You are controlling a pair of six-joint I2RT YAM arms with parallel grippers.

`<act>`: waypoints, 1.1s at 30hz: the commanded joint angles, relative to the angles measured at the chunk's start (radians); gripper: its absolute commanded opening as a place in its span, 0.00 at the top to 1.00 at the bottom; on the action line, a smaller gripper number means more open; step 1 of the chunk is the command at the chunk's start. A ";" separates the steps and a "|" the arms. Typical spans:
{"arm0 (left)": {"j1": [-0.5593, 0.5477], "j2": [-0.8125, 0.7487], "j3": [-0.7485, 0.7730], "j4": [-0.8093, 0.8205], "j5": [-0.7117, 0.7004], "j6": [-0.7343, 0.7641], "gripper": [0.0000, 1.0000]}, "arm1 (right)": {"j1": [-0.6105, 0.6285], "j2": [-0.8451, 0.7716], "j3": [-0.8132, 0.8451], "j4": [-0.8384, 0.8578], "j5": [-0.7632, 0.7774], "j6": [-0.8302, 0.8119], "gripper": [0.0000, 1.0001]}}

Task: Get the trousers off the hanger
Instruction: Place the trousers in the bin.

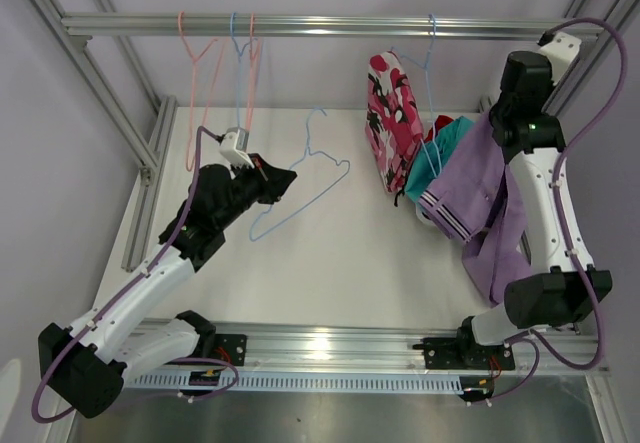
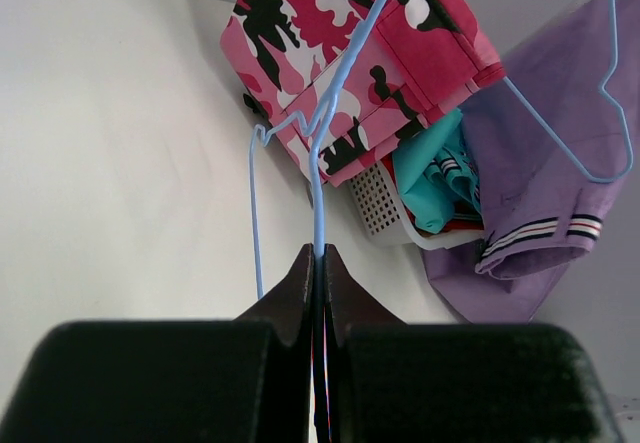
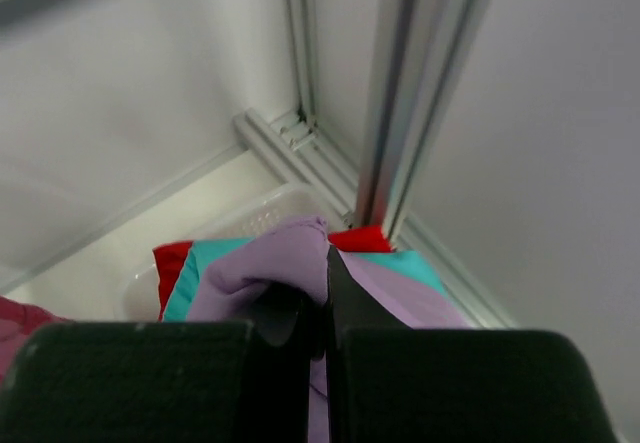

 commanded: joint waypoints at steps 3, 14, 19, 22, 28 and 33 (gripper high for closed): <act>0.011 -0.005 0.050 0.024 0.027 -0.004 0.99 | -0.018 0.047 -0.134 0.126 -0.146 0.086 1.00; 0.011 0.002 0.056 0.018 0.037 -0.005 0.99 | -0.027 0.132 -0.152 0.128 -0.176 0.125 0.41; 0.011 0.008 0.059 0.017 0.044 -0.007 0.99 | -0.030 0.008 -0.103 0.053 -0.160 0.107 0.27; 0.009 0.003 0.059 0.015 0.044 -0.005 0.99 | -0.029 -0.084 -0.086 -0.025 -0.137 0.105 0.24; 0.011 0.002 0.061 0.011 0.034 0.005 0.99 | -0.027 -0.233 -0.136 -0.121 -0.065 0.131 0.16; 0.011 0.002 0.066 0.004 0.041 0.004 0.99 | -0.030 -0.320 -0.226 -0.107 -0.102 0.133 0.13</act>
